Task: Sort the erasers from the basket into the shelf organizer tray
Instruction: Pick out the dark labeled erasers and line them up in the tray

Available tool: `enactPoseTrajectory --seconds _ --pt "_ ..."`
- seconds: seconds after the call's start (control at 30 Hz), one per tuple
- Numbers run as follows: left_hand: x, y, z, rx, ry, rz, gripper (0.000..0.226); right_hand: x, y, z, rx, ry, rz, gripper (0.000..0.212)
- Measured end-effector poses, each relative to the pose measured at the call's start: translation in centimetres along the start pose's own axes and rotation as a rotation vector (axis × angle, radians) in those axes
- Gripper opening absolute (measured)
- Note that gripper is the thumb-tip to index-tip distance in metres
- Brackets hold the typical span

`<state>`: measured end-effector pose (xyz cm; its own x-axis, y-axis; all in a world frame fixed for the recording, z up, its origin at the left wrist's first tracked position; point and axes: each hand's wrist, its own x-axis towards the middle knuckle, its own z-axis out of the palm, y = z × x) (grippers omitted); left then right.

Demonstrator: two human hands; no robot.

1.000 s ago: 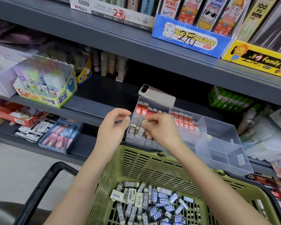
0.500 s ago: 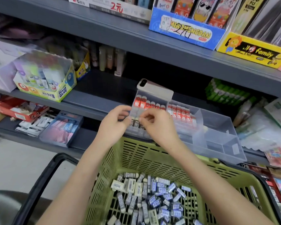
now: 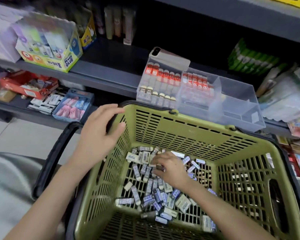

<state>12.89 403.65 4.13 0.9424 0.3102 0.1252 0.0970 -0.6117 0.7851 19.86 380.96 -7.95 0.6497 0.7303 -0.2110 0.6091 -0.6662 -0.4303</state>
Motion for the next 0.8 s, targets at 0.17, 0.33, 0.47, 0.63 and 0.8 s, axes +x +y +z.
enactPoseTrajectory --seconds 0.17,0.33,0.47,0.63,0.8 --pt "-1.8 0.1 -0.4 0.063 -0.044 0.024 0.052 1.5 0.4 3.8 -0.218 -0.185 -0.271 0.043" --pt "-1.7 -0.1 -0.4 0.039 -0.034 0.015 0.040 3.0 2.0 3.5 -0.353 -0.190 -0.310 0.052" --pt "-1.7 -0.5 -0.2 0.023 -0.018 0.017 0.033 3.6 1.9 3.3 -0.407 -0.216 -0.333 0.053" --pt "-1.7 -0.6 -0.2 -0.014 -0.004 0.014 0.030 4.6 1.2 3.4 -0.566 -0.211 -0.441 0.044" --pt "-1.8 -0.4 -0.3 -0.056 0.032 0.018 0.028 4.9 1.3 4.6 -0.705 -0.145 -0.541 0.049"
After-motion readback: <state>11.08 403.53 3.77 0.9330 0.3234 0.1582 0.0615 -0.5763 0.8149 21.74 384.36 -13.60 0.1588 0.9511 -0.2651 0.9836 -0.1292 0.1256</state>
